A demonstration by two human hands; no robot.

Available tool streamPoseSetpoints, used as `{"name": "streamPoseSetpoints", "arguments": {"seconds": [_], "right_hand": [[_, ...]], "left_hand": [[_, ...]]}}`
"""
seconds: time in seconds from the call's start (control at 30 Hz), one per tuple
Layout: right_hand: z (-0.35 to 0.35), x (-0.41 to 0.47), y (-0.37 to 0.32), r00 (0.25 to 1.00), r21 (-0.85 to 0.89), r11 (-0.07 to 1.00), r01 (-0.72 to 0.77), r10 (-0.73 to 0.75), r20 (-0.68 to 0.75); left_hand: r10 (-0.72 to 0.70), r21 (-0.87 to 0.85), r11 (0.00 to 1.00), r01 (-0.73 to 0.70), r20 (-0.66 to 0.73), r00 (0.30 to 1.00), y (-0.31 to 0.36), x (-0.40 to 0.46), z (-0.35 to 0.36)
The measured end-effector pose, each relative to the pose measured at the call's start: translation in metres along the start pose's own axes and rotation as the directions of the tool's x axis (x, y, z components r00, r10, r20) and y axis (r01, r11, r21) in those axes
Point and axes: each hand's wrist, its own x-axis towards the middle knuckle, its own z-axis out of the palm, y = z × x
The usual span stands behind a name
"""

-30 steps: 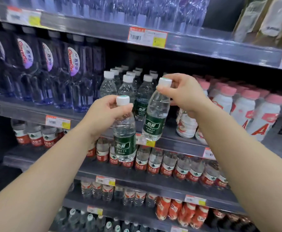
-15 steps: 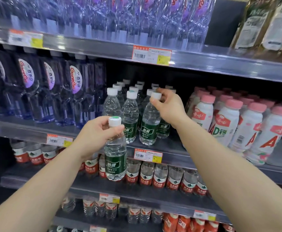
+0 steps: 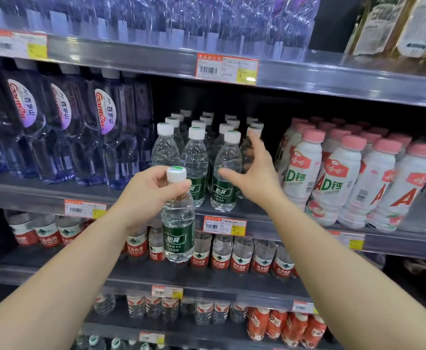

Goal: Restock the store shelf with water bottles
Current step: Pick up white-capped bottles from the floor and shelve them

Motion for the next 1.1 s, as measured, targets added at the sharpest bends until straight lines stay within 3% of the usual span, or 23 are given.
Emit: {"name": "streamPoseSetpoints", "arguments": {"seconds": [0.2,0.53,0.67,0.7,0.8,0.87,1.1], "right_hand": [[0.024,-0.031,0.032,0.987,-0.08,0.987,-0.141,0.146,0.064],[0.028,-0.029,0.03,0.985,-0.071,0.988,-0.139,0.145,0.094],[0.011,-0.042,0.023,0.997,-0.012,0.997,-0.079,0.079,-0.008],[0.004,-0.048,0.02,0.998,0.005,0.998,-0.055,0.055,0.014],[-0.009,-0.07,0.012,0.956,0.051,0.996,-0.079,0.061,0.286],[-0.008,-0.083,0.01,0.933,0.011,0.998,-0.057,0.049,0.357],[-0.035,-0.078,0.013,0.983,0.006,0.999,-0.049,0.048,0.178]], "left_hand": [[-0.015,0.008,1.0,0.015,0.019,1.0,-0.004,0.001,-0.001],[0.003,0.024,1.0,-0.004,0.041,0.999,0.001,0.0,0.015],[0.031,0.028,0.999,-0.034,0.085,0.996,0.01,-0.001,0.027],[0.042,0.03,0.999,-0.045,0.099,0.994,0.013,-0.001,0.03],[0.089,0.035,0.995,-0.094,0.118,0.989,0.022,0.0,0.043],[0.115,-0.006,0.993,-0.115,0.112,0.987,0.029,0.001,0.055],[0.162,-0.042,0.987,-0.156,0.213,0.963,0.04,0.008,0.068]]}}
